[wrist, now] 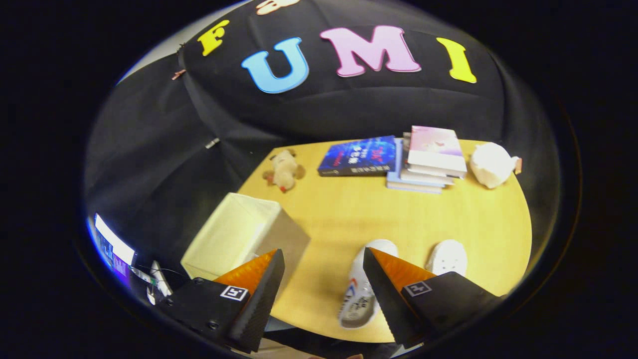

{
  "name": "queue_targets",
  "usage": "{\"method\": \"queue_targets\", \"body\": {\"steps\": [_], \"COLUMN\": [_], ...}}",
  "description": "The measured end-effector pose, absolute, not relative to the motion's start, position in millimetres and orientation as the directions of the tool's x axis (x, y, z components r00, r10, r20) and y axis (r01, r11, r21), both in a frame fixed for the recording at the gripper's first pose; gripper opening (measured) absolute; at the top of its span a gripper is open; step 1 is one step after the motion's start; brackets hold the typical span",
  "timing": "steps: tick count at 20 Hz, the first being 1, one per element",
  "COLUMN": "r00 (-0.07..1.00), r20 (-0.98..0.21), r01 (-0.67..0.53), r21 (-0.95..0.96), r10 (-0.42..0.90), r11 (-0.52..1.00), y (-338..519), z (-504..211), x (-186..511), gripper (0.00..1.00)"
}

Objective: Open the storage box then place both shoes into the box .Put the left shoe in first, then the right shoe, with the right side of both shoes facing outward in a uniform manner.

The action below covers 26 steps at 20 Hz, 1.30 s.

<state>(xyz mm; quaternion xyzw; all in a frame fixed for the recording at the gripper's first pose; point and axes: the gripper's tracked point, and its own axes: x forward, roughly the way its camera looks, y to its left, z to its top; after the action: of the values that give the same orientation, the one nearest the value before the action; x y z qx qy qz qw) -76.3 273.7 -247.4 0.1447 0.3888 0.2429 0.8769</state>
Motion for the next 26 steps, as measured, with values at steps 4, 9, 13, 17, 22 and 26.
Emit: {"method": "queue_targets", "body": {"steps": [4,9,13,17,22,26], "r00": [0.530,0.443,0.373,0.339,0.293,0.296], "r20": [-0.711,-0.786,-0.797,-0.808,-0.805,-0.792], "r01": [-0.216,-0.179,-0.139,-0.114,-0.082,-0.013], "r21": [0.414,0.393,0.459,0.473,0.517,0.555], "r10": [0.463,0.431,0.476,0.482,0.516,0.533], "r11": [0.884,0.902,0.878,0.874,0.852,0.832], "y": [242,226,240,249,255,254], "z": [-312,-374,-401,-419,-434,-428], "x": [-82,-99,-103,-94,-99,-99], "gripper": [0.97,0.96,0.88,0.77,0.37,0.09]}}
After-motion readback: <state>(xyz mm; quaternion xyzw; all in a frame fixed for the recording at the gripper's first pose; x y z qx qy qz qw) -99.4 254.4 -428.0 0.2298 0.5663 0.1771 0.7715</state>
